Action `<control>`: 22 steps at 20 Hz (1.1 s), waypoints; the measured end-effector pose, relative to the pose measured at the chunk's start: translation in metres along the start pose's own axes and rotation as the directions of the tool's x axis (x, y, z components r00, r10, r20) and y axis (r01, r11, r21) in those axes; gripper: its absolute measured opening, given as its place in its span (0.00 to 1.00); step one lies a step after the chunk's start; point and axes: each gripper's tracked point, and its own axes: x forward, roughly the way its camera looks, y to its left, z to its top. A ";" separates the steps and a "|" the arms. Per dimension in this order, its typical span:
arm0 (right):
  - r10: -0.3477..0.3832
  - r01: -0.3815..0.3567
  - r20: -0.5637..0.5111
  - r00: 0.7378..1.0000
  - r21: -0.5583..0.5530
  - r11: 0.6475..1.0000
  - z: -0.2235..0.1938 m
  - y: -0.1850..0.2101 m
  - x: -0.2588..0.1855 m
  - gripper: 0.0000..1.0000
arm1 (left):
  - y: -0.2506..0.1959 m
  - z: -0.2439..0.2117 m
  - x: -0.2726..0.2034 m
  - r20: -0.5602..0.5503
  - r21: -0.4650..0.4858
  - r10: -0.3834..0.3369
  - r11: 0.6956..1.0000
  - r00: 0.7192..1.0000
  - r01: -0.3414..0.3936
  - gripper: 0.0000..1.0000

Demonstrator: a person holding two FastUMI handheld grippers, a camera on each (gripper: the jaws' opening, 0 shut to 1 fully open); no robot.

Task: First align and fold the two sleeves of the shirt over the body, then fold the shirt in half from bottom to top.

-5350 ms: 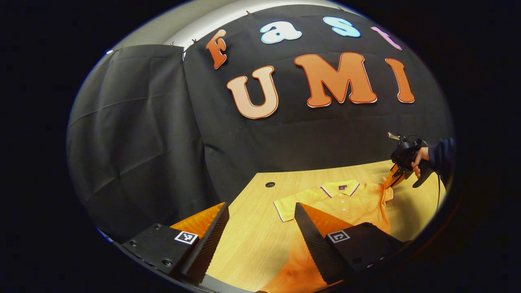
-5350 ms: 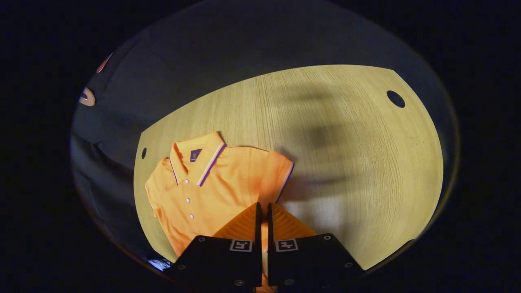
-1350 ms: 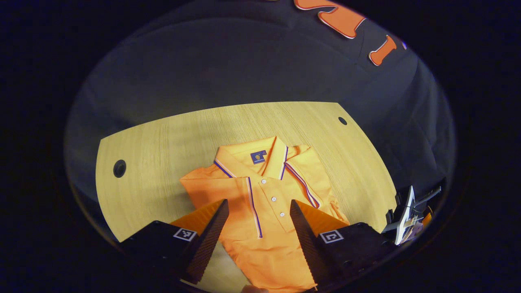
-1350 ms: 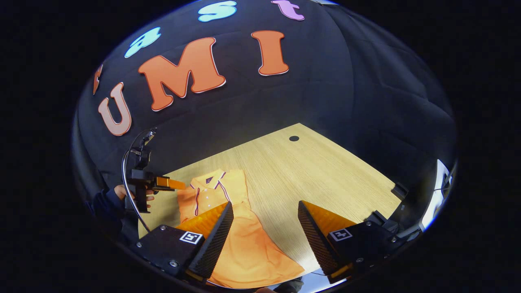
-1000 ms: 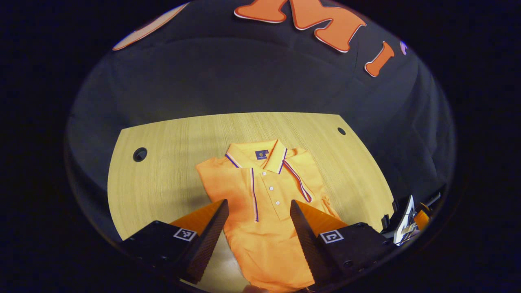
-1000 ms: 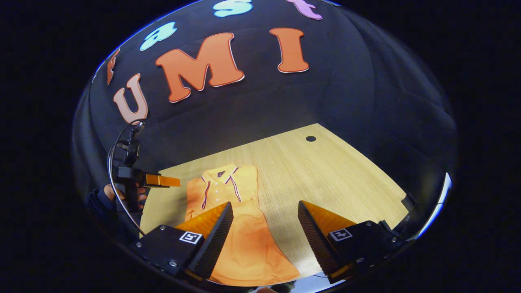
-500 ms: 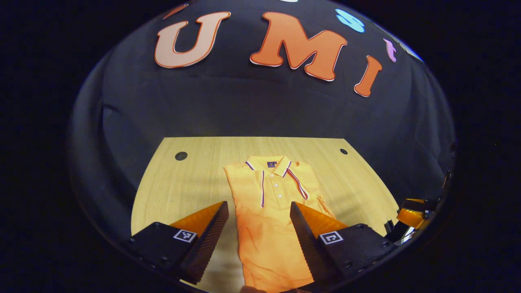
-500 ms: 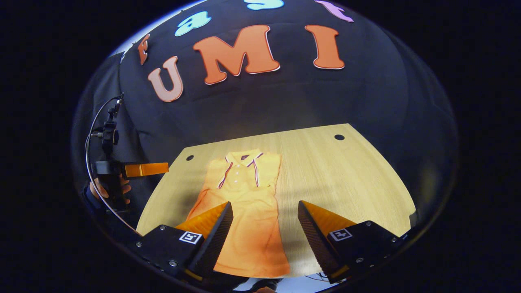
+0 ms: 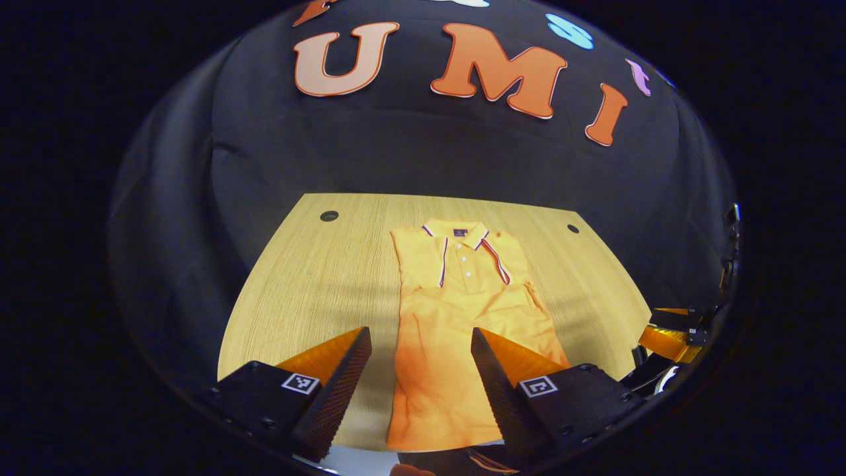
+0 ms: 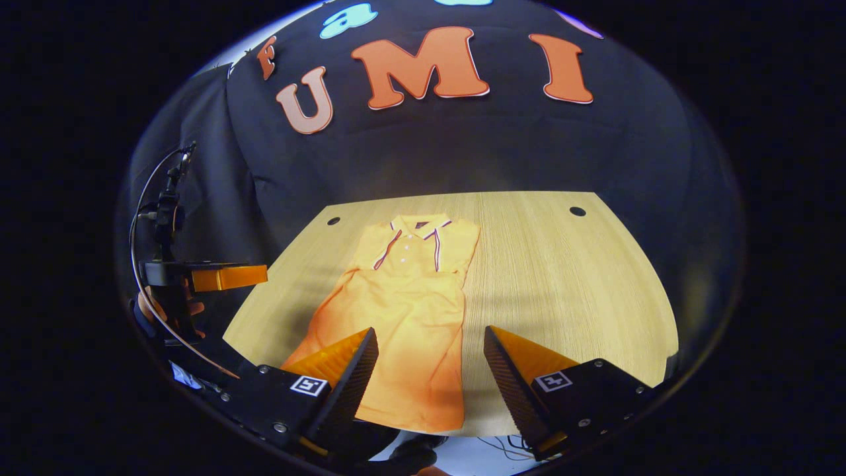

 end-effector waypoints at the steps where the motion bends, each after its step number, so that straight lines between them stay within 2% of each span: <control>1: 0.001 -0.001 -0.018 1.000 0.001 1.000 -0.009 -0.001 0.003 0.98 | -0.001 -0.009 0.002 -0.018 -0.002 -0.002 1.000 1.000 0.002 0.94; 6: -0.007 0.007 -0.105 0.994 -0.002 1.000 -0.045 -0.003 0.011 0.98 | 0.000 -0.063 0.006 -0.119 -0.008 -0.016 1.000 0.993 0.016 0.94; 12: -0.019 0.018 -0.212 0.977 -0.007 1.000 -0.098 -0.003 0.024 0.99 | 0.005 -0.129 0.023 -0.245 -0.006 -0.016 1.000 0.969 0.015 0.94; 18: -0.046 0.039 -0.337 0.941 -0.027 0.999 -0.145 -0.007 0.037 0.99 | 0.007 -0.179 0.031 -0.350 -0.007 -0.031 1.000 0.936 0.030 0.94; 22: -0.076 0.064 -0.404 0.912 -0.042 0.997 -0.173 -0.015 0.041 0.99 | 0.008 -0.205 0.033 -0.418 0.032 -0.017 0.999 0.908 0.033 0.94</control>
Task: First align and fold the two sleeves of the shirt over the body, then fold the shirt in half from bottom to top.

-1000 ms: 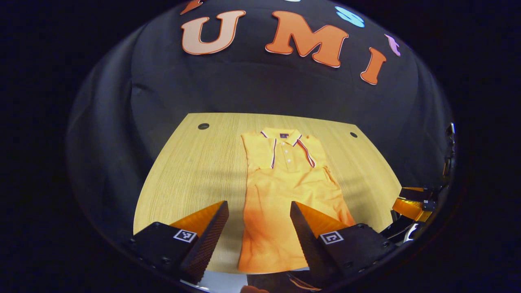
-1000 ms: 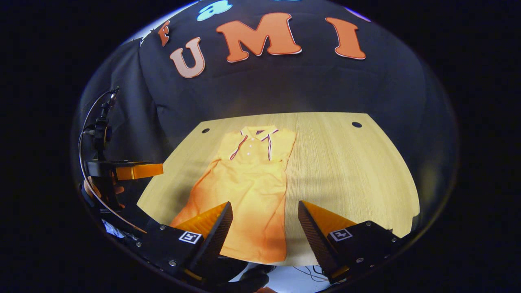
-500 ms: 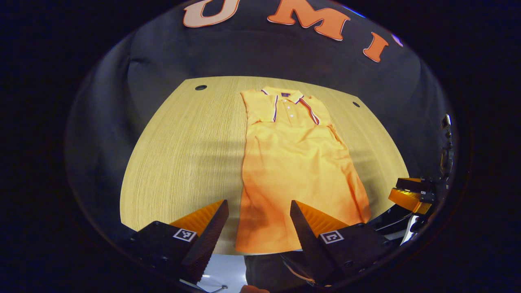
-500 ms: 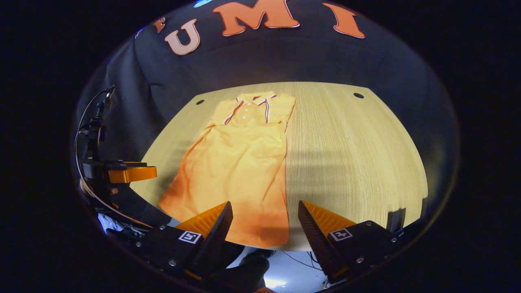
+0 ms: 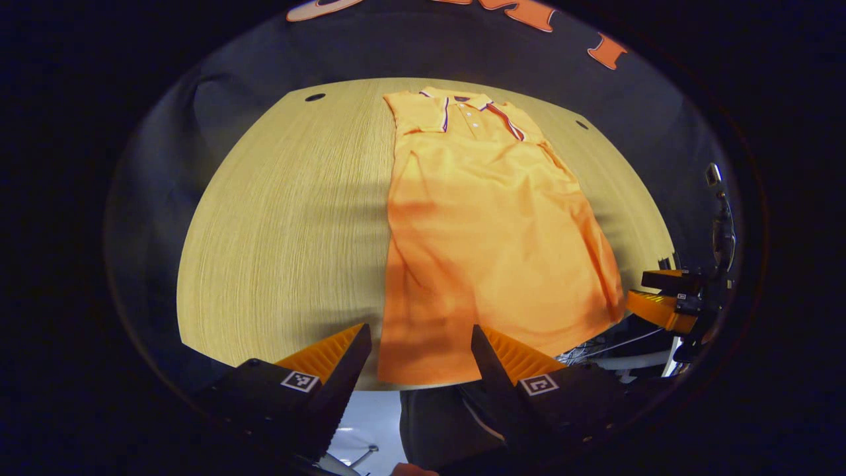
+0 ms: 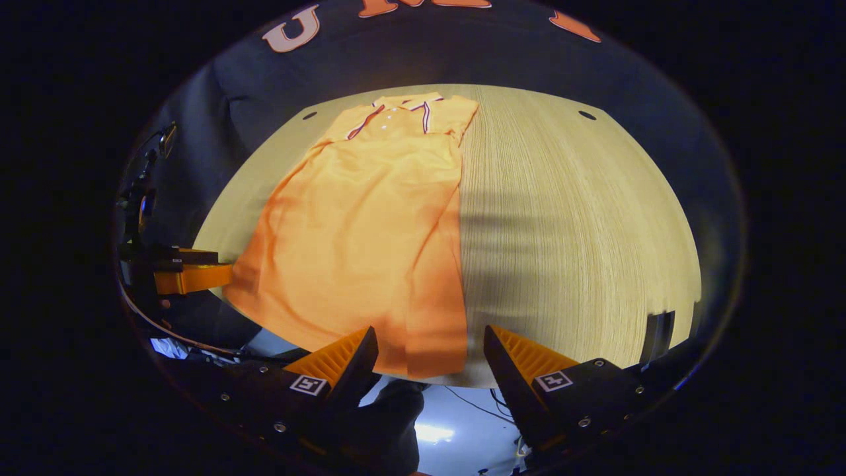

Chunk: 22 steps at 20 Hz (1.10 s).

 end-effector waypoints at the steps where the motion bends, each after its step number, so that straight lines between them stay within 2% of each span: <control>1: -0.007 0.007 -0.018 1.000 0.001 1.000 -0.004 -0.003 0.003 0.99 | 0.000 -0.004 0.003 -0.017 0.004 0.006 1.000 1.000 -0.006 0.95; 6: -0.002 0.001 -0.078 0.997 -0.017 1.000 -0.018 0.004 0.017 0.98 | -0.005 -0.028 0.016 -0.107 0.033 0.030 0.999 0.994 -0.026 0.94; 9: -0.017 0.014 -0.105 0.994 -0.031 0.999 -0.023 0.006 0.021 0.99 | 0.000 -0.034 0.021 -0.148 0.039 0.055 0.998 0.987 -0.050 0.99; 12: -0.031 0.024 -0.110 0.993 -0.065 0.998 -0.021 0.007 0.024 0.99 | 0.002 -0.034 0.027 -0.164 0.017 0.050 0.999 0.985 -0.047 0.99; 15: -0.081 0.068 -0.135 0.988 -0.096 0.993 -0.023 0.004 0.026 0.96 | 0.008 -0.031 0.032 -0.178 0.056 0.082 0.996 0.981 -0.074 0.98; 20: -0.086 0.075 -0.160 0.983 -0.078 0.994 -0.023 0.003 0.027 0.96 | 0.007 -0.029 0.031 -0.160 0.053 0.082 0.996 0.984 -0.075 0.98; 22: -0.095 0.084 -0.180 0.979 -0.065 0.994 -0.022 -0.001 0.028 0.92 | 0.006 -0.029 0.033 -0.150 0.051 0.084 0.996 0.985 -0.077 0.98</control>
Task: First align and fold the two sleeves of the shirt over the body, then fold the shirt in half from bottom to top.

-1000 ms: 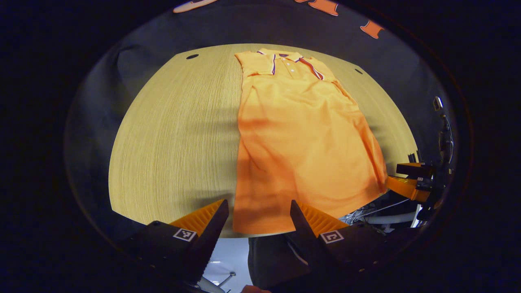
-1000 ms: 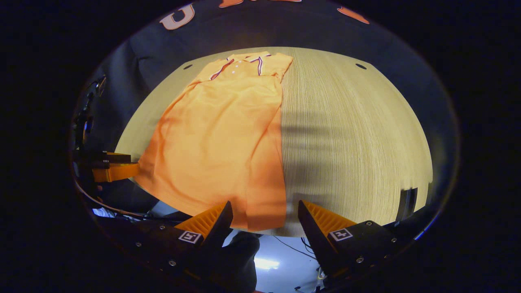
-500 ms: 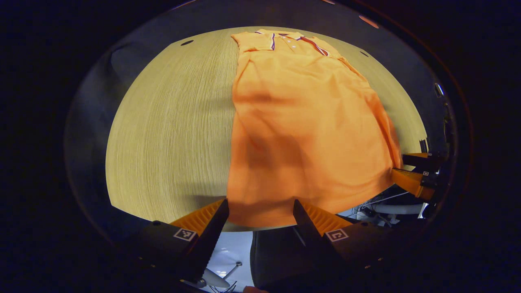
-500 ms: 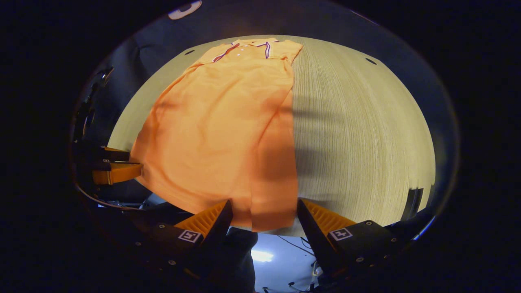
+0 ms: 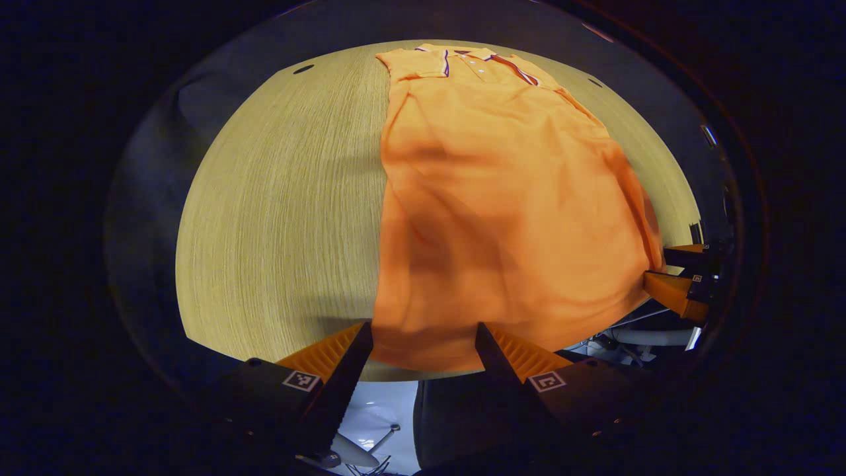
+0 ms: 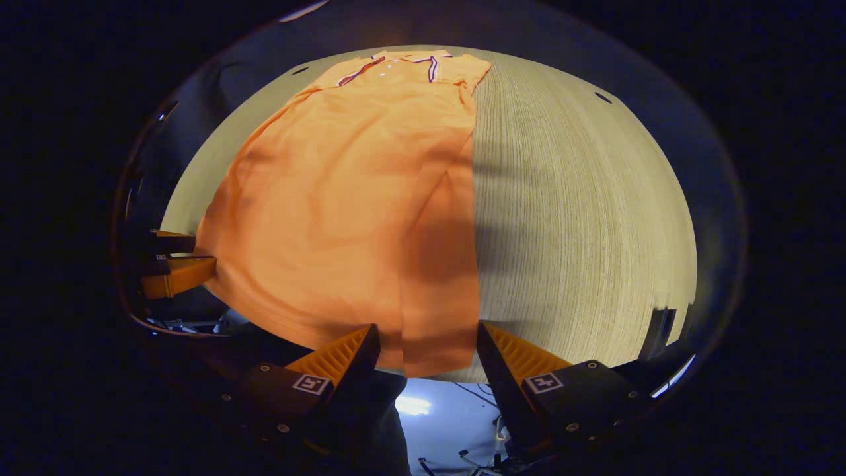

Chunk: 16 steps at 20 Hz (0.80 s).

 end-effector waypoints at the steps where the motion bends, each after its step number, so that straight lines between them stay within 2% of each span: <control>1: -0.007 0.008 -0.015 1.000 0.033 0.999 -0.002 -0.003 0.000 0.89 | 0.000 -0.001 0.000 -0.006 -0.005 0.002 1.000 1.000 -0.002 0.98; 2: -0.012 0.014 -0.028 1.000 0.067 0.998 -0.002 -0.005 0.000 0.77 | -0.001 0.001 0.000 -0.009 -0.018 0.003 1.000 1.000 -0.004 0.98; 4: -0.006 0.010 -0.046 0.999 0.092 0.996 -0.003 -0.007 0.000 0.50 | -0.007 0.003 0.001 -0.013 -0.028 -0.005 1.000 1.000 0.005 0.79; 5: 0.013 -0.009 -0.040 0.999 0.106 0.994 -0.001 -0.003 -0.001 0.41 | -0.012 0.004 0.002 -0.015 -0.015 -0.017 1.000 1.000 0.016 0.55; 6: 0.032 -0.027 -0.041 0.999 0.112 0.993 -0.003 0.004 0.001 0.18 | -0.017 0.005 0.000 -0.017 -0.012 -0.027 1.000 0.999 0.027 0.40; 7: 0.040 -0.037 -0.034 0.999 0.095 0.995 -0.002 0.005 0.000 0.17 | -0.018 0.004 0.004 -0.026 -0.007 -0.023 1.000 0.999 0.023 0.07; 10: 0.082 -0.079 -0.031 0.996 0.098 0.992 -0.006 0.018 -0.003 0.17 | -0.016 0.005 0.000 -0.047 -0.010 -0.031 0.999 0.998 0.031 0.02; 12: 0.090 -0.088 -0.017 0.996 0.089 0.992 -0.002 0.022 -0.007 0.17 | -0.018 0.009 0.000 -0.038 -0.006 -0.035 0.999 0.999 0.035 0.05; 13: 0.083 -0.085 0.028 0.996 0.106 0.991 0.007 0.019 -0.001 0.09 | -0.018 0.010 -0.001 -0.039 0.008 -0.033 0.999 0.999 0.033 0.04; 14: 0.093 -0.093 0.006 0.996 0.097 0.991 0.004 0.020 0.000 0.00 | -0.017 0.012 0.000 -0.036 0.015 -0.032 0.999 0.999 0.033 0.05; 16: 0.107 -0.104 -0.018 0.994 0.126 0.987 -0.001 0.021 0.000 0.00 | -0.020 0.017 0.000 -0.016 0.011 -0.046 0.999 0.999 0.046 0.05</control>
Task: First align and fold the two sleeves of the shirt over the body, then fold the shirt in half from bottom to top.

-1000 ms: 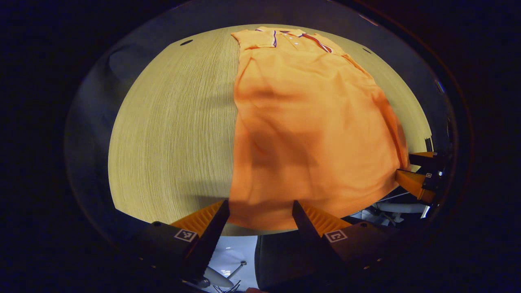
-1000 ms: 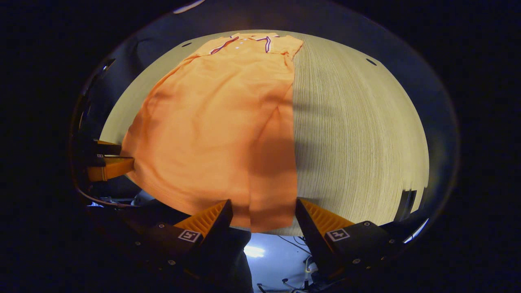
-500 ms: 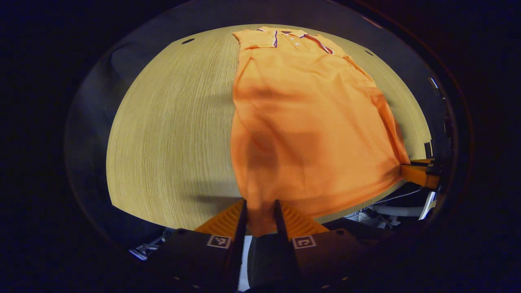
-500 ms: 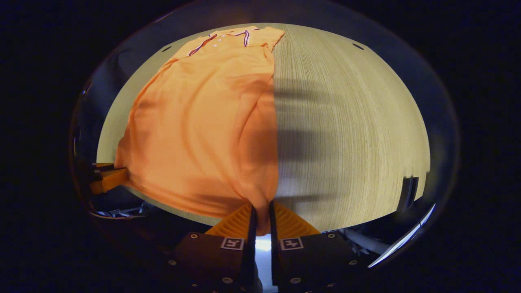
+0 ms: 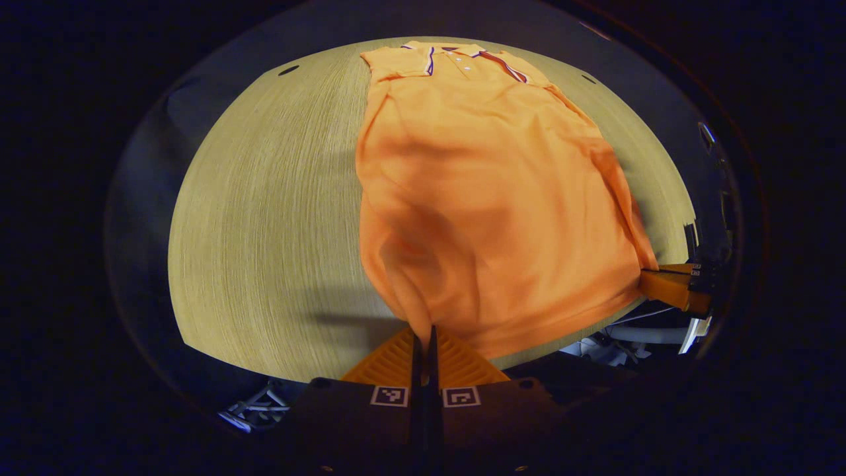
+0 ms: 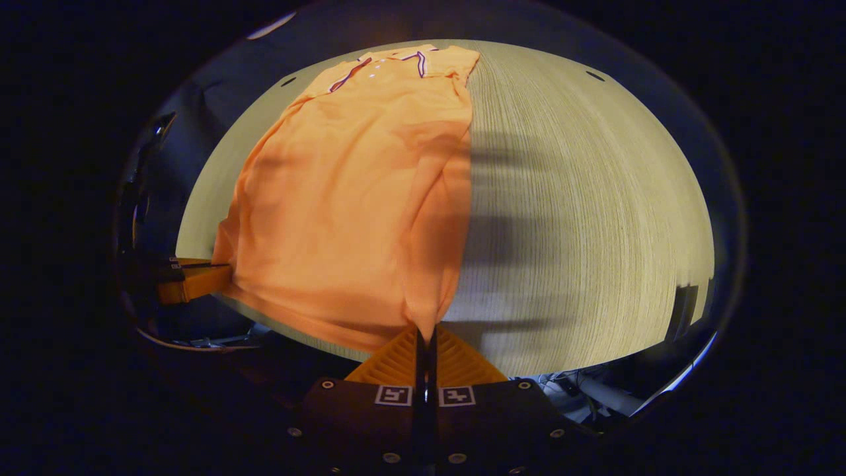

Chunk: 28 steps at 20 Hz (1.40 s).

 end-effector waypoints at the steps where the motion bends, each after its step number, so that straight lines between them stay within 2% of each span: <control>1: -0.005 0.005 -0.012 1.000 0.008 1.000 -0.003 0.000 -0.002 0.00 | 0.001 0.004 0.004 0.017 -0.006 0.002 1.000 1.000 -0.002 0.05; 2: 0.000 0.000 -0.015 1.000 0.014 1.000 -0.001 -0.002 -0.003 0.00 | 0.000 0.002 -0.004 0.010 0.009 -0.001 1.000 1.000 0.001 0.01; 3: -0.004 0.004 0.001 1.000 0.029 1.000 0.004 -0.003 -0.005 0.00 | 0.003 0.007 -0.005 0.034 -0.002 0.004 1.000 0.999 -0.004 0.01; 8: 0.001 -0.001 0.039 0.999 0.004 1.000 0.030 -0.003 -0.020 0.00 | -0.008 0.031 -0.021 0.061 -0.032 -0.063 0.997 0.996 0.065 0.01; 10: 0.001 0.000 0.085 0.996 -0.006 1.000 0.055 -0.003 -0.029 0.01 | -0.010 0.056 -0.033 0.104 -0.032 -0.082 0.996 0.991 0.086 0.01; 15: -0.002 0.004 0.177 0.984 -0.010 1.000 0.121 -0.005 -0.047 0.01 | 0.000 0.118 -0.047 0.182 -0.006 -0.083 0.996 0.980 0.086 0.01; 24: -0.024 0.027 0.269 0.963 -0.009 1.000 0.221 -0.005 -0.062 0.01 | 0.030 0.236 -0.059 0.281 0.000 -0.090 0.996 0.955 0.094 0.02; 28: -0.036 0.038 0.305 0.952 -0.002 0.999 0.266 -0.003 -0.065 0.01 | 0.047 0.285 -0.064 0.314 0.024 -0.070 0.998 0.947 0.066 0.02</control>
